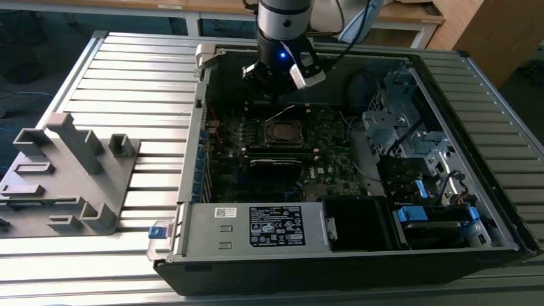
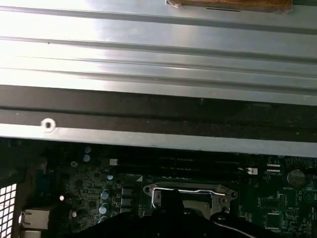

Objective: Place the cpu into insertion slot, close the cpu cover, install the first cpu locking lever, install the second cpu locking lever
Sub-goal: 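Install the first cpu locking lever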

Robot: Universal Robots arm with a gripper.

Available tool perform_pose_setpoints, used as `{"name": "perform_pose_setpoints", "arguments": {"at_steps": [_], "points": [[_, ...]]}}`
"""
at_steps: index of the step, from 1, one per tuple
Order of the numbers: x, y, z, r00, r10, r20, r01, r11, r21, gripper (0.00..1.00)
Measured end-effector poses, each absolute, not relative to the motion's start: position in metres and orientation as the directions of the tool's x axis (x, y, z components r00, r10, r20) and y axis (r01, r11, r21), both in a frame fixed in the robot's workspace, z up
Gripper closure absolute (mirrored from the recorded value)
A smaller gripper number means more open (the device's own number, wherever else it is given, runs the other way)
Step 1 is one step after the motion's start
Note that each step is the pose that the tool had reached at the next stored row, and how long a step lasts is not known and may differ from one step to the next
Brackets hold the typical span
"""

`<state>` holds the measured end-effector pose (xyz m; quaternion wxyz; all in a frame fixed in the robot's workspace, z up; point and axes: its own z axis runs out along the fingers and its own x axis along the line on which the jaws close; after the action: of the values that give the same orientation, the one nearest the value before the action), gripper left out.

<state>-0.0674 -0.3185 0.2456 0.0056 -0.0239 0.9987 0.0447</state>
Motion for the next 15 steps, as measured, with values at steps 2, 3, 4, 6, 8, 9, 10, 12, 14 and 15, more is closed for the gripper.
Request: {"name": "perform_pose_setpoints", "arguments": {"at_steps": [2,3,4,6,8,9,10,12,14,15], "points": [[-0.0657,-0.3183,0.2438,-0.999,-0.037,-0.013,-0.038,0.995,0.089,0.89],[-0.0644,-0.3181,0.2426,-0.999,-0.034,-0.013,-0.035,0.995,0.089,0.89],[-0.0629,-0.3178,0.2415,-0.999,-0.032,-0.013,-0.033,0.996,0.089,0.89],[-0.0598,-0.3176,0.2395,-1.000,-0.025,-0.013,-0.026,0.996,0.089,0.89],[-0.0580,-0.3176,0.2379,-1.000,-0.020,-0.013,-0.021,0.996,0.089,0.89],[-0.0578,-0.3176,0.2374,-1.000,-0.018,-0.013,-0.019,0.996,0.089,0.89],[-0.0578,-0.3176,0.2374,-1.000,-0.017,-0.013,-0.018,0.996,0.089,0.89],[-0.0578,-0.3176,0.2374,-1.000,-0.017,-0.013,-0.018,0.996,0.089,0.89],[-0.0577,-0.3176,0.2372,-1.000,-0.017,-0.014,-0.018,0.994,0.106,0.89],[-0.0577,-0.3176,0.2372,-1.000,-0.017,-0.014,-0.018,0.993,0.117,0.89]]}}
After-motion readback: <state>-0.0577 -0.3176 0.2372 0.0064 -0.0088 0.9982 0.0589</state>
